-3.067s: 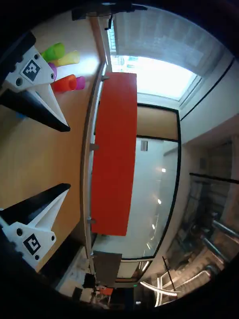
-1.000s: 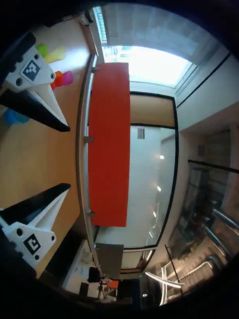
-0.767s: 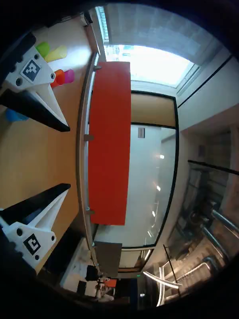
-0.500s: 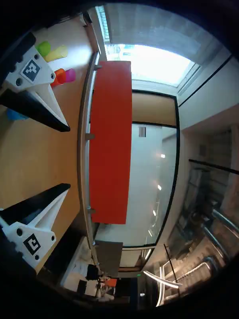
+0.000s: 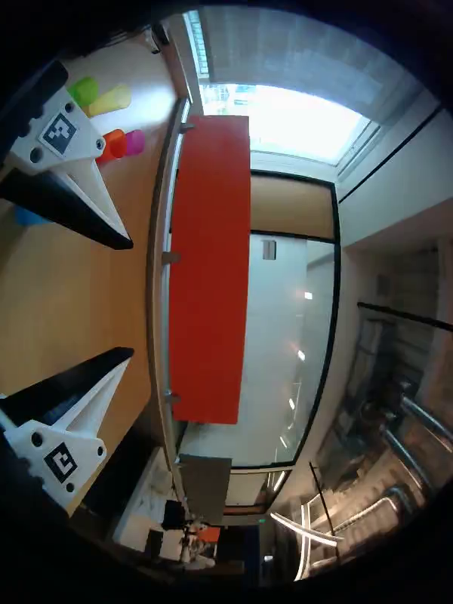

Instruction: Pour water

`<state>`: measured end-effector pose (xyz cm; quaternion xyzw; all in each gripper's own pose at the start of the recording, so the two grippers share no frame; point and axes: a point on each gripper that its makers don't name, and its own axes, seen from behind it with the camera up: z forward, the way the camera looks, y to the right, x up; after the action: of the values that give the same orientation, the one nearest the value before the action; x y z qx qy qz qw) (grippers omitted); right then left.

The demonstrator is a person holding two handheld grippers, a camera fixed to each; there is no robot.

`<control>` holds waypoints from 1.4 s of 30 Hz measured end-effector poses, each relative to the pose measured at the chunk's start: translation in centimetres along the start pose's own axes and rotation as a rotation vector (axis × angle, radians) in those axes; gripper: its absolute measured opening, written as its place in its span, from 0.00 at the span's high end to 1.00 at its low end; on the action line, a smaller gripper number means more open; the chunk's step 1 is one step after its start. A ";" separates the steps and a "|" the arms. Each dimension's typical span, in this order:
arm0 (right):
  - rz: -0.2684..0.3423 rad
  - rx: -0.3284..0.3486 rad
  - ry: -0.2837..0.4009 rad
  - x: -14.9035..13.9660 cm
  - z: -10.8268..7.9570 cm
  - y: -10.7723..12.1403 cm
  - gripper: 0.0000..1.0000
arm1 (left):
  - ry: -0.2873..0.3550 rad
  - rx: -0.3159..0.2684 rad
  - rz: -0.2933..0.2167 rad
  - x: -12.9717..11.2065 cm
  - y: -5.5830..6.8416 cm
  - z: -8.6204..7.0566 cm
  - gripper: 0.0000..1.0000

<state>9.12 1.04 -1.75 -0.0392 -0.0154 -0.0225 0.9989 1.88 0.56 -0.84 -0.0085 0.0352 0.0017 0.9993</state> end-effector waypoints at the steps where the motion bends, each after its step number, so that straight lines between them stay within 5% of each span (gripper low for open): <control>1: 0.002 0.001 0.000 0.0 0.0 0.0 0.00 | 0.000 0.000 -0.001 0.0 0.0 0.0 0.07; 42: 0.005 0.028 0.065 0.3 -0.4 0.3 0.00 | -0.071 -0.029 -0.006 -2.0 0.7 0.6 0.07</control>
<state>9.43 1.28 -2.18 -0.0244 0.0170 -0.0208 0.9993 -0.03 1.30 -0.14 -0.0231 -0.0005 -0.0004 0.9997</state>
